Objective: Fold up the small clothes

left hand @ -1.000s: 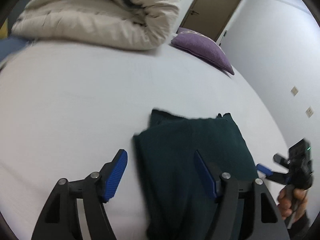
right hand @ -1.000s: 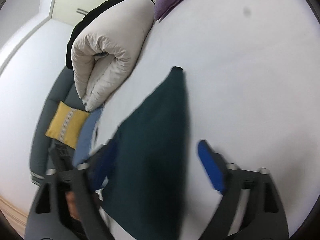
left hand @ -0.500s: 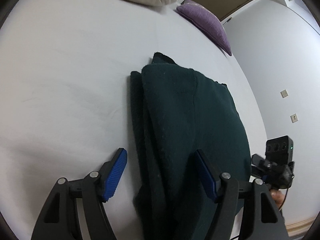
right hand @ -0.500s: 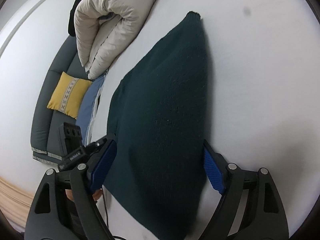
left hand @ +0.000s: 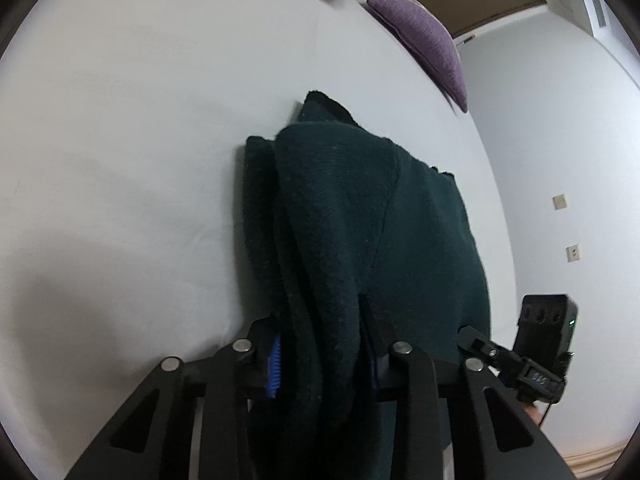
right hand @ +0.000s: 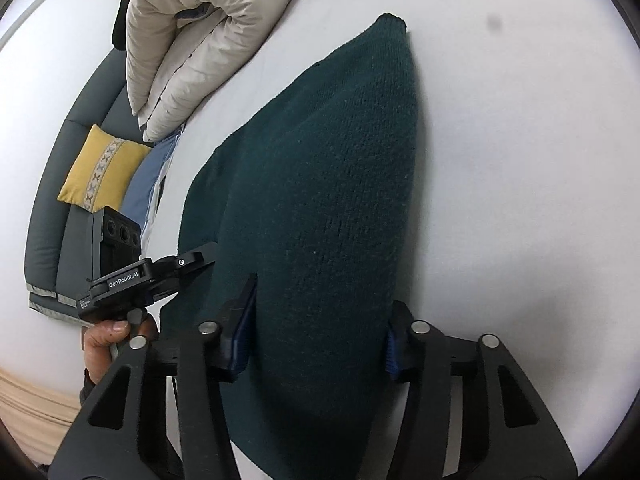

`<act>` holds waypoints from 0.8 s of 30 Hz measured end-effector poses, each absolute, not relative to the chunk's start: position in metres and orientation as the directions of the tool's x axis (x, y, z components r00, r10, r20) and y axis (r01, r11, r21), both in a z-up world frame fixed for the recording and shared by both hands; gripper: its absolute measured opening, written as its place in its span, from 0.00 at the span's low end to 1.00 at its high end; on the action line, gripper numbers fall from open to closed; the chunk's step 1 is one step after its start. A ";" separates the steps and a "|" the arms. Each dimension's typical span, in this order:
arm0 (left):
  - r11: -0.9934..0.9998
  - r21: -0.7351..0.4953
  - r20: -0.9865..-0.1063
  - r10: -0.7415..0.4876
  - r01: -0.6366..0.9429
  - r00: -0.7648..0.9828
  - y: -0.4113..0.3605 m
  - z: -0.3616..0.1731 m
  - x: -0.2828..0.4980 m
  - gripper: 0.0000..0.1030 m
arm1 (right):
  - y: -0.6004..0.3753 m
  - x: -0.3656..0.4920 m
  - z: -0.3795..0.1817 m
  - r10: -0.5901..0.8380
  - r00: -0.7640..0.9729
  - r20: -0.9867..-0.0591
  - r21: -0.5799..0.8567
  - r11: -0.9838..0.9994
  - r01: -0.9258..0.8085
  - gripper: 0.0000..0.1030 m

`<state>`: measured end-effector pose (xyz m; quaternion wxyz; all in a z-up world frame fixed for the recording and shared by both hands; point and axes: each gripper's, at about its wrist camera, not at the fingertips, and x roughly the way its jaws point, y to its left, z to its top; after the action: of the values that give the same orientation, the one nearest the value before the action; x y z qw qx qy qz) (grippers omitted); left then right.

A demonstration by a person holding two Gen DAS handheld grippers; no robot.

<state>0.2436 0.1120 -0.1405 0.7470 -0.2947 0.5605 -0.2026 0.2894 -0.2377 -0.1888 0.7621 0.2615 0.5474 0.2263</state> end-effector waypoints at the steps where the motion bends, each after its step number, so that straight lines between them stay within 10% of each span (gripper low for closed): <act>1: 0.731 -0.681 -0.705 -0.643 -0.032 0.299 0.118 -0.138 0.242 0.32 | -0.238 0.291 -0.189 0.633 0.300 -0.713 0.649 0.758 -0.056 0.44; 9: 0.705 -0.704 -0.660 -0.602 -0.089 0.450 0.169 -0.114 0.221 0.71 | -0.256 0.293 -0.205 0.729 0.285 -0.622 0.756 0.654 -0.022 0.45; 20: 0.543 -0.833 -0.548 -0.787 -0.101 0.283 0.140 -0.155 0.253 0.72 | -0.265 0.292 -0.210 0.789 0.295 -0.538 0.827 0.562 0.004 0.51; 24: 0.577 -0.813 -0.576 -0.781 -0.073 0.244 0.123 -0.152 0.260 0.53 | -0.255 0.296 -0.208 0.766 0.292 -0.573 0.801 0.599 0.002 0.53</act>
<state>0.2601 0.1230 -0.1515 0.6899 -0.3818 0.5590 -0.2563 0.2957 -0.2552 -0.2079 0.7183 0.3603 0.5323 0.2660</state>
